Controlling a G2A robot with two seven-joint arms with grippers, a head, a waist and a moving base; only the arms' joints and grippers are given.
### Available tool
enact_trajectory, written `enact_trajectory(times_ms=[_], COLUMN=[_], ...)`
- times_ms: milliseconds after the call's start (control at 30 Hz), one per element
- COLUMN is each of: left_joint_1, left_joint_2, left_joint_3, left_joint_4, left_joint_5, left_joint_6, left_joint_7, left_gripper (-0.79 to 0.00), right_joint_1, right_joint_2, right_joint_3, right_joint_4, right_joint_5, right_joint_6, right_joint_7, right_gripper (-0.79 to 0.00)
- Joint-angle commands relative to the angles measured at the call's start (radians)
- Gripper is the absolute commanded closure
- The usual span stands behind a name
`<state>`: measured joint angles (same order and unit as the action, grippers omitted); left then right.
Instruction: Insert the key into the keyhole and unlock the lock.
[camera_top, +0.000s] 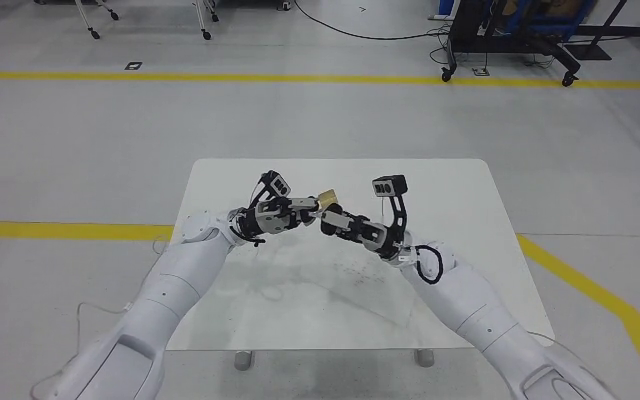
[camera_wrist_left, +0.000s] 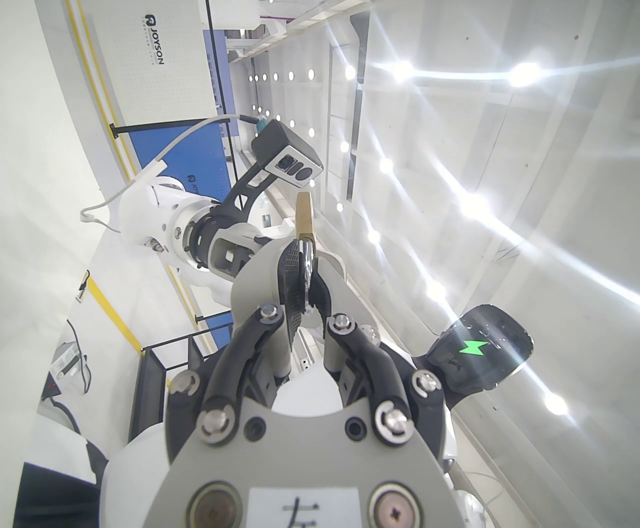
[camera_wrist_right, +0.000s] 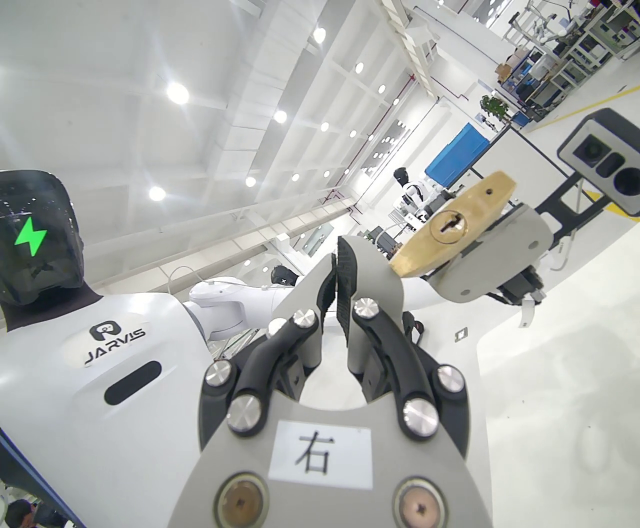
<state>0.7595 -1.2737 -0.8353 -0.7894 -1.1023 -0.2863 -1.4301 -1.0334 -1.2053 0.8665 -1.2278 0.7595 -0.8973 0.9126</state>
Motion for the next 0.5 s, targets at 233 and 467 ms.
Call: enact_trajectory(times_ms=[233, 467], left_joint_1=[-0.009, -0.004], left_joint_2=[-0.014, -0.027], left_joint_3=[-0.012, -0.032], left_joint_4=[0.021, 0.027], left_joint_5=[0.023, -0.023], left_joint_6=[0.001, 0.021], left_joint_7=[-0.030, -0.094], left_gripper=[0.000, 0.000], right_joint_1=[-0.016, -0.031], right_joint_2=[0.002, 0.005], right_joint_3=[0.035, 0.067], right_joint_4=[-0.021, -0.029], right_joint_5=[0.031, 0.040], right_joint_6=[0.005, -0.001], right_joint_7=[0.016, 0.009], right_gripper=[0.000, 0.000])
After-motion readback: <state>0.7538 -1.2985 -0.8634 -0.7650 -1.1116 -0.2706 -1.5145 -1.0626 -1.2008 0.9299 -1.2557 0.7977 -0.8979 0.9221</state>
